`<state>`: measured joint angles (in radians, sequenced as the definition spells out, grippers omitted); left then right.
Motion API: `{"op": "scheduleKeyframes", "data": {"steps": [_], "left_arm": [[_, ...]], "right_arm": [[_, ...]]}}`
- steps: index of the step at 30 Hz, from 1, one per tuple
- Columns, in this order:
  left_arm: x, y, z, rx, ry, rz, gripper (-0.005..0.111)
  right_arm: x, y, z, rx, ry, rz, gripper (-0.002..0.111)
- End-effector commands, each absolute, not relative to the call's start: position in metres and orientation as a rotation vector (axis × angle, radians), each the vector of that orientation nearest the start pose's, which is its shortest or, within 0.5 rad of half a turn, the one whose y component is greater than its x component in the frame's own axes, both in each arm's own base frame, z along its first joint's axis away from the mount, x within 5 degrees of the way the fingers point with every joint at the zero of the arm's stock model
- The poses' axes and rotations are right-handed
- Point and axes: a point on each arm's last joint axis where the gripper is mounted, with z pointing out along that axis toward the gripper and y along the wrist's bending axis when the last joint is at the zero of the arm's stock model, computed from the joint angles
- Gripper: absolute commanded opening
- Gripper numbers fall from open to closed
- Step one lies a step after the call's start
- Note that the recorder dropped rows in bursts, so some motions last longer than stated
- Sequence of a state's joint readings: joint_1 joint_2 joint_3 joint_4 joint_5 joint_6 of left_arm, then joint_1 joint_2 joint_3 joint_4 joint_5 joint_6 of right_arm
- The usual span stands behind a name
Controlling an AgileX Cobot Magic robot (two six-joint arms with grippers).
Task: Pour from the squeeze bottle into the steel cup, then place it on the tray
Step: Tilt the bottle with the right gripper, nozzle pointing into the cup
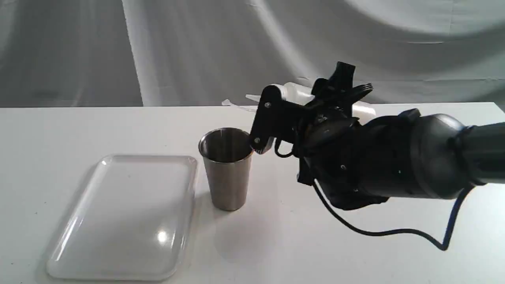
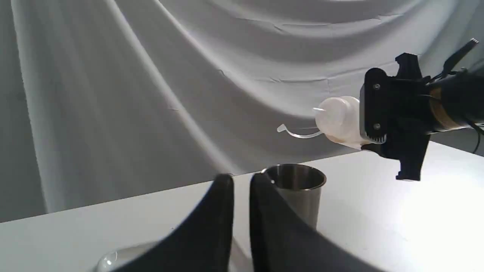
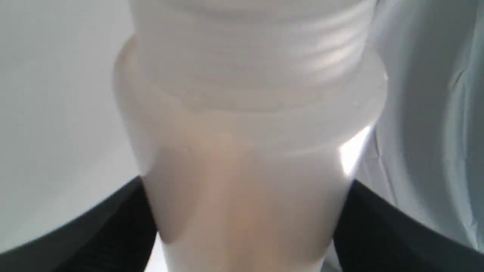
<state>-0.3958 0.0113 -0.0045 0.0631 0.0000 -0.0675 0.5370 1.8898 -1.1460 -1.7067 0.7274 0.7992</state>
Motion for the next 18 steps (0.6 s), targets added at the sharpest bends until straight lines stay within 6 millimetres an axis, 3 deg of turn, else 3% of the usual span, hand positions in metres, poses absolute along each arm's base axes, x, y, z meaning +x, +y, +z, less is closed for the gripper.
{"op": "scheduleKeyframes", "data": {"steps": [1, 18], "left_arm": [[0.053, -0.022, 0.212, 0.293, 1.477, -0.319, 0.008], [0.053, -0.022, 0.212, 0.293, 1.477, -0.319, 0.008]], "right_arm": [[0.372, 0.149, 0.218, -1.075, 1.768, -1.082, 0.032], [0.364, 0.165, 0.220, -1.323, 1.633, -1.230, 0.032]]}}
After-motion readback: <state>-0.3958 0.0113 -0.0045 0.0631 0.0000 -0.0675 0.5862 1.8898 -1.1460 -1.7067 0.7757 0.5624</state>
